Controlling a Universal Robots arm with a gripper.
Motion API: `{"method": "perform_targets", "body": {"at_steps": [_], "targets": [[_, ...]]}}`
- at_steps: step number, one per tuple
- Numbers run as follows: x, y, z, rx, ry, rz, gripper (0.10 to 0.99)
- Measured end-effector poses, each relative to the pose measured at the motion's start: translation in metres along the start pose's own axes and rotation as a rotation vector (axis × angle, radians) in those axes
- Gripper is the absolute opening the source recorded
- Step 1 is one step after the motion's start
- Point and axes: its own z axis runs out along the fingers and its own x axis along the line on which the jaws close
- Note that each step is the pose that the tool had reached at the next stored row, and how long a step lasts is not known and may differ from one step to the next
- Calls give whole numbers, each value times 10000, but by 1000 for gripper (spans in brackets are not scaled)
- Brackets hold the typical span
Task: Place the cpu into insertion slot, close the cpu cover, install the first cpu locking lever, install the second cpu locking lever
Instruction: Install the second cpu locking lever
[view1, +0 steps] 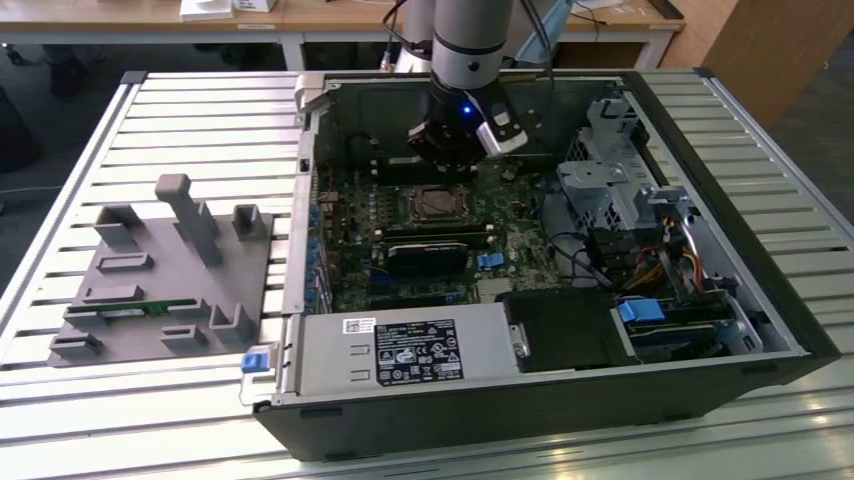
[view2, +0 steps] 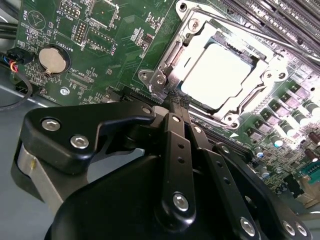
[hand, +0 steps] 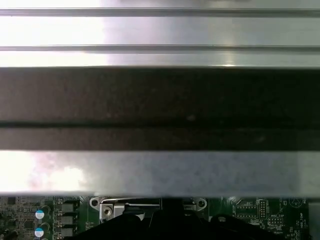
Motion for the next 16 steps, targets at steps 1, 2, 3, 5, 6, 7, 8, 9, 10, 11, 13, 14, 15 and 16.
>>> {"method": "perform_targets", "body": {"at_steps": [1, 2, 3, 5, 6, 7, 8, 9, 10, 11, 13, 14, 15, 16], "targets": [[-1, -3, 0, 0, 0, 0, 106], [-2, -5, 0, -1, -1, 1, 106], [-3, -8, 0, -2, -1, 1, 106], [-5, -12, 0, -2, -1, 0, 106], [-6, -15, -1, -1, -1, 1, 106], [-6, -17, -1, -1, 0, 0, 106], [-7, -20, -1, 0, 0, 0, 106], [-7, -24, -1, 0, 0, 0, 106], [-7, -28, -2, 0, 0, 1, 106], [-8, -33, -2, 0, 0, 0, 106], [-9, -43, -2, 0, 0, 0, 106], [-10, -48, -3, -1, -1, 0, 106], [-10, -54, -3, -1, -1, 0, 106], [-11, -59, -3, -1, -1, 1, 106]]}}
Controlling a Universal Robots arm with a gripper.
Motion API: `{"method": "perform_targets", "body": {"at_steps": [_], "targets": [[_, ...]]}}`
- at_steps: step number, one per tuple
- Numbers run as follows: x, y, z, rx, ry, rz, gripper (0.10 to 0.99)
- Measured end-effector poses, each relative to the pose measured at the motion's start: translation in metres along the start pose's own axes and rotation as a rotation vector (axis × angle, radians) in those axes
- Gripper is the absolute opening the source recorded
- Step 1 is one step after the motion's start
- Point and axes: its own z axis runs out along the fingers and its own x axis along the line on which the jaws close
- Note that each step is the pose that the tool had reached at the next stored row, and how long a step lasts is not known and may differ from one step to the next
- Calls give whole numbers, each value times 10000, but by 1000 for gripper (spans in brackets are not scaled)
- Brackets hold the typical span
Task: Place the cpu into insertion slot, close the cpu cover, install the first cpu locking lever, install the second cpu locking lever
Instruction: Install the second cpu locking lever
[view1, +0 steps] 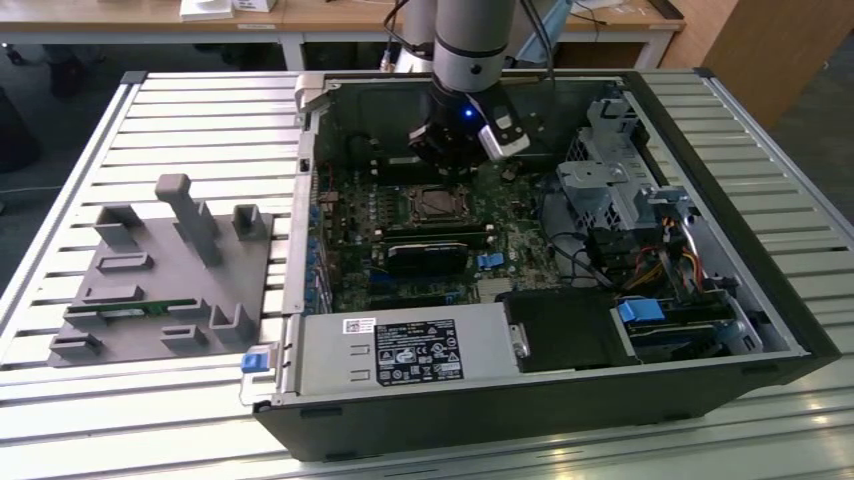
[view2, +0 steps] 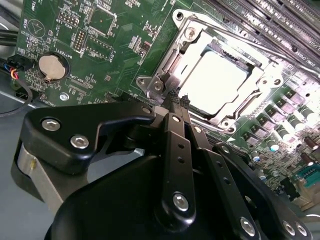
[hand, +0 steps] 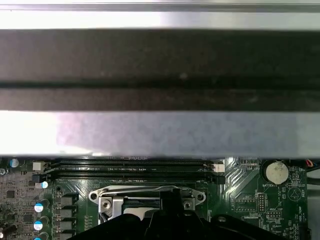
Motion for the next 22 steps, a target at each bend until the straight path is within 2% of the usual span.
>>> {"method": "perform_targets", "body": {"at_steps": [22], "targets": [[-4, -114, -6, -4, -1, 1, 106]]}}
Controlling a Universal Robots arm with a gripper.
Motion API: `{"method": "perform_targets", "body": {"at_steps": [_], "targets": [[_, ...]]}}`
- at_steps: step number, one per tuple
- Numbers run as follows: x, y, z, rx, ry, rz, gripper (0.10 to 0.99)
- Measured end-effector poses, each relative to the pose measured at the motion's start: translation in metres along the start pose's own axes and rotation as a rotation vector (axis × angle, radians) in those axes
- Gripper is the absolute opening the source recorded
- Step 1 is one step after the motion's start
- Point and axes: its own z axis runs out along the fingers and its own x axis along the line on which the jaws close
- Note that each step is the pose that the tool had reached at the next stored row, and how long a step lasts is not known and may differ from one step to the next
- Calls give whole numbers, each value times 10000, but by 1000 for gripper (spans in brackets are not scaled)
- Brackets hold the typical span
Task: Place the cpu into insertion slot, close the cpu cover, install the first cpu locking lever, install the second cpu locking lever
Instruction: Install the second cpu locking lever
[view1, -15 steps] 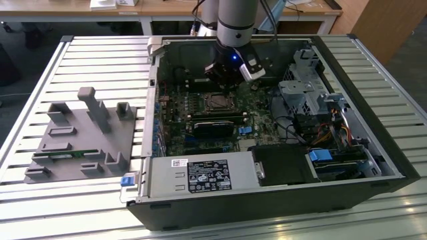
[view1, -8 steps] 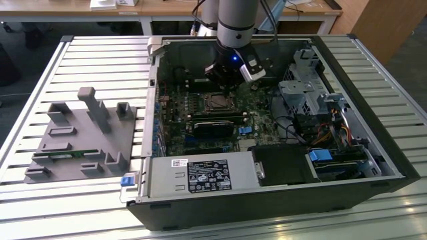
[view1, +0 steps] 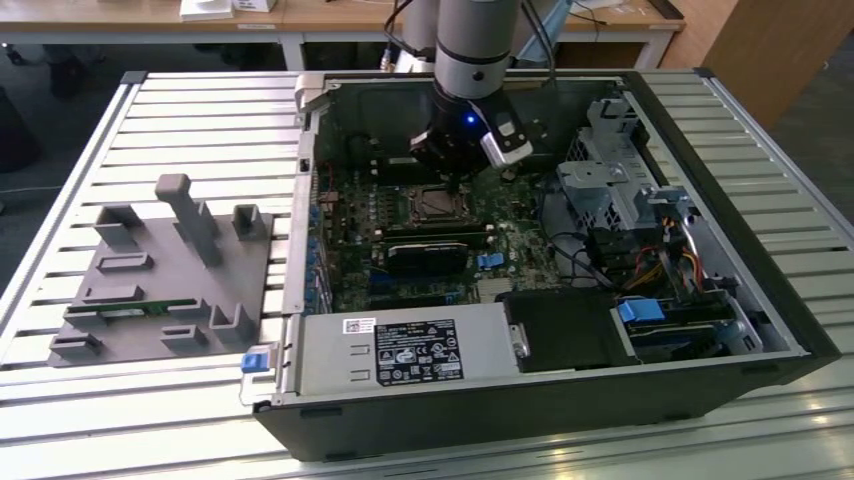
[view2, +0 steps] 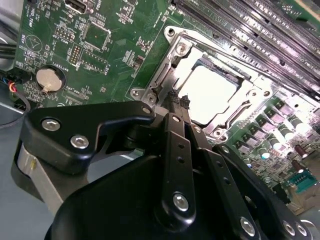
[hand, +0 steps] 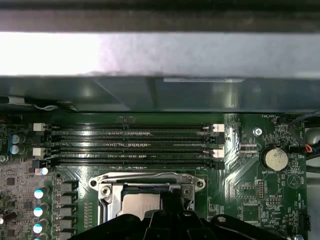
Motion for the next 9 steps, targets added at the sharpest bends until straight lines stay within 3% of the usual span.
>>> {"method": "perform_targets", "body": {"at_steps": [5, 9], "targets": [[0, 3, -58, 0, 1, -1, 106], [-1, 11, -189, 1, 1, -1, 106]]}}
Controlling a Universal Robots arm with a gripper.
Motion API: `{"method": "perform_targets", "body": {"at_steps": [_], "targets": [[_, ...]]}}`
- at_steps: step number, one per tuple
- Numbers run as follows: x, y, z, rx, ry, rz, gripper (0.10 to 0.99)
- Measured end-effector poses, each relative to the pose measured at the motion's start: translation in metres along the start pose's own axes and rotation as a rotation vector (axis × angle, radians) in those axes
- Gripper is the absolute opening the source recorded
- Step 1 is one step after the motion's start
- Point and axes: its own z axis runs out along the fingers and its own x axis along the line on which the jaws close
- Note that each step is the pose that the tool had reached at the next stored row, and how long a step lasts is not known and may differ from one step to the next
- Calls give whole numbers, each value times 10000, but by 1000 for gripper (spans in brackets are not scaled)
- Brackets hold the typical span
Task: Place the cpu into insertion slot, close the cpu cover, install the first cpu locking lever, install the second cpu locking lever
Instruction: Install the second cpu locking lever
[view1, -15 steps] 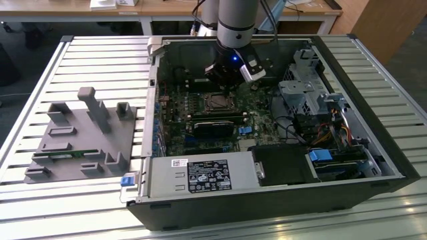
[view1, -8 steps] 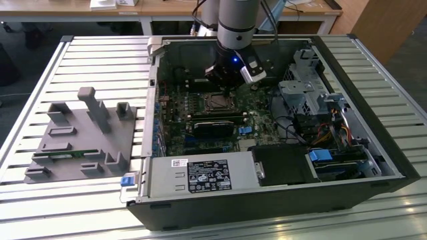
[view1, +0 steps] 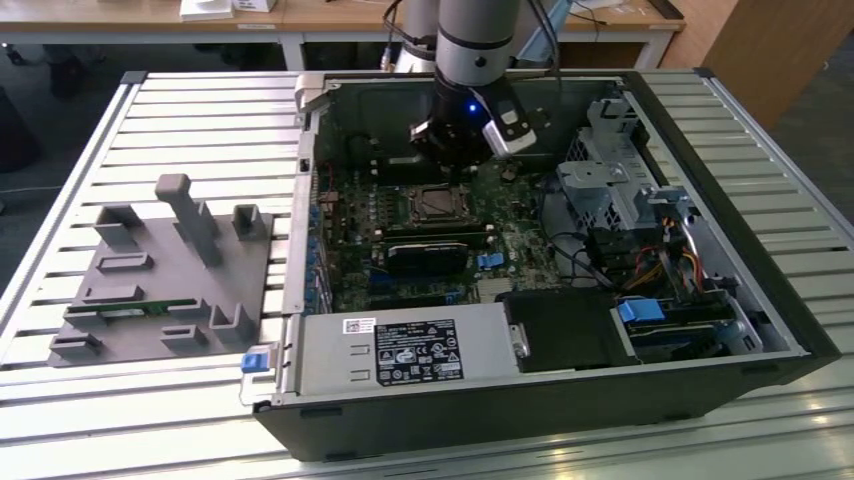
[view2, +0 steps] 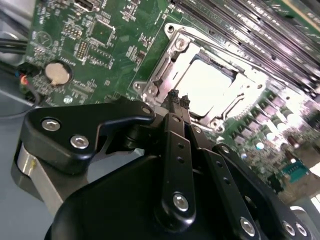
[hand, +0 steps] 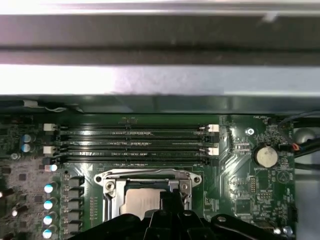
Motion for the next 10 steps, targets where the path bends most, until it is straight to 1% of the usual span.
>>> {"method": "perform_targets", "body": {"at_steps": [2, 4, 6, 10], "targets": [[0, 5, -74, 2, 1, 0, 106], [0, 8, -130, 0, 0, 0, 106], [0, 8, -147, 0, 1, 1, 106], [-1, -15, -148, 0, -6, 101, 106]]}}
